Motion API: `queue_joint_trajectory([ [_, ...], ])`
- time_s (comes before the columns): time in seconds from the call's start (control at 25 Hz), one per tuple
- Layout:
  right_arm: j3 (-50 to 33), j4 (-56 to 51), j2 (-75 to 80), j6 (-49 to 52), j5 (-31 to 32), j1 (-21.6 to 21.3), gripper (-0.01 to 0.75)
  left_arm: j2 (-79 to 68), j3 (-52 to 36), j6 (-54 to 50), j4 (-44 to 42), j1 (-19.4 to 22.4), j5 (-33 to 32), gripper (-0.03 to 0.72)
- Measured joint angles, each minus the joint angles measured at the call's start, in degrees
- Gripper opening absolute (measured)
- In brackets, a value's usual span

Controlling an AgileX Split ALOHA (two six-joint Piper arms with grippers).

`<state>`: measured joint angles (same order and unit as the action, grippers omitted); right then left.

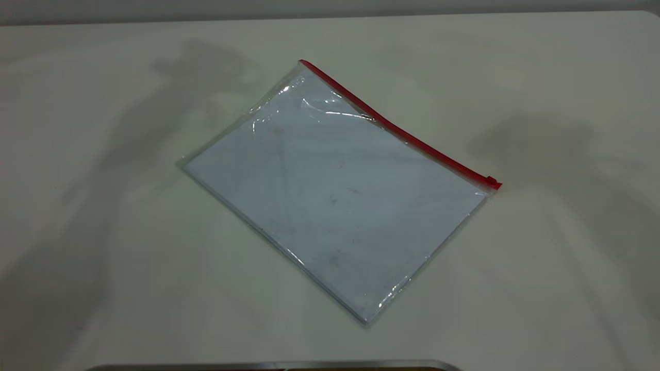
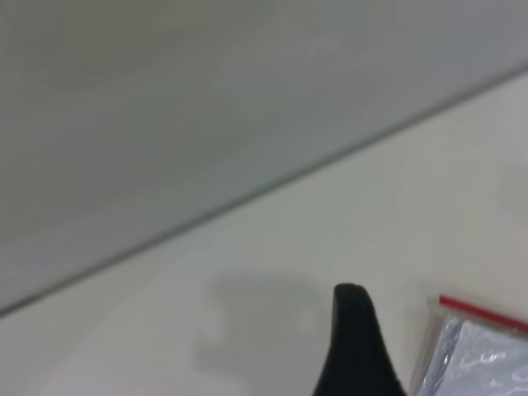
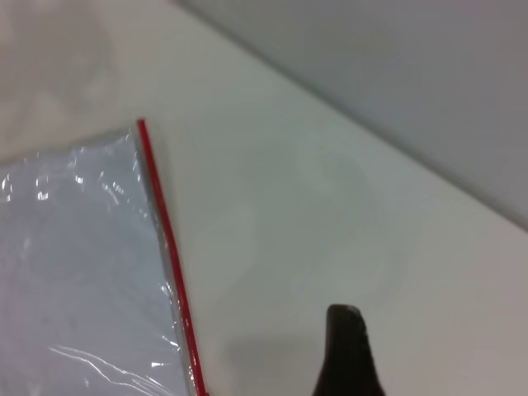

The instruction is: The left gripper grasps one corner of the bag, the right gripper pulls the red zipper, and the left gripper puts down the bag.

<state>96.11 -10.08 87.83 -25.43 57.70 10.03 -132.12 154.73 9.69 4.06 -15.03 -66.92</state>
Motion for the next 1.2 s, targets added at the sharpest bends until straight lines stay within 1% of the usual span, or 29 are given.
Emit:
queue_joint_trajectory([
  [0.08, 0.0, 0.8, -4.4, 2.1, 2.9, 0.0, 0.580, 4.1, -2.7, -0.2, -0.9, 0.0, 0.0, 0.587],
  [0.16, 0.1, 1.0, -8.6, 4.2, 6.5, 0.0, 0.580, 9.5, -7.6, -0.4, -2.4, 0.0, 0.0, 0.587],
  [0.32, 0.1, 1.2, -14.2, 8.2, 12.7, 0.0, 0.580, 20.0, -21.8, -0.4, -5.6, 0.0, 0.0, 0.587],
  [0.48, -0.2, 1.1, -17.9, 10.7, 13.1, 0.0, 0.580, 30.4, -35.8, -1.7, -6.2, 0.0, 0.0, 0.587],
  [0.6, -3.1, -0.8, -21.7, 10.8, 13.1, 0.0, 0.580, 37.8, -44.0, -2.8, -6.2, 0.0, 0.0, 0.587],
  [0.72, -8.6, -2.6, -27.1, 10.4, 13.1, 0.0, 0.580, 45.6, -51.0, -5.7, -6.2, 0.0, 0.0, 0.587],
  [0.92, -22.1, -2.8, -39.6, 10.2, 13.1, 0.0, 0.580, 57.1, -63.3, -9.7, -6.2, 0.0, 0.0, 0.587],
  [1.2, -38.6, -2.8, -59.9, 10.1, 13.1, 0.0, 0.580, 72.3, -83.6, -10.6, -6.2, 0.0, 0.0, 0.587],
])
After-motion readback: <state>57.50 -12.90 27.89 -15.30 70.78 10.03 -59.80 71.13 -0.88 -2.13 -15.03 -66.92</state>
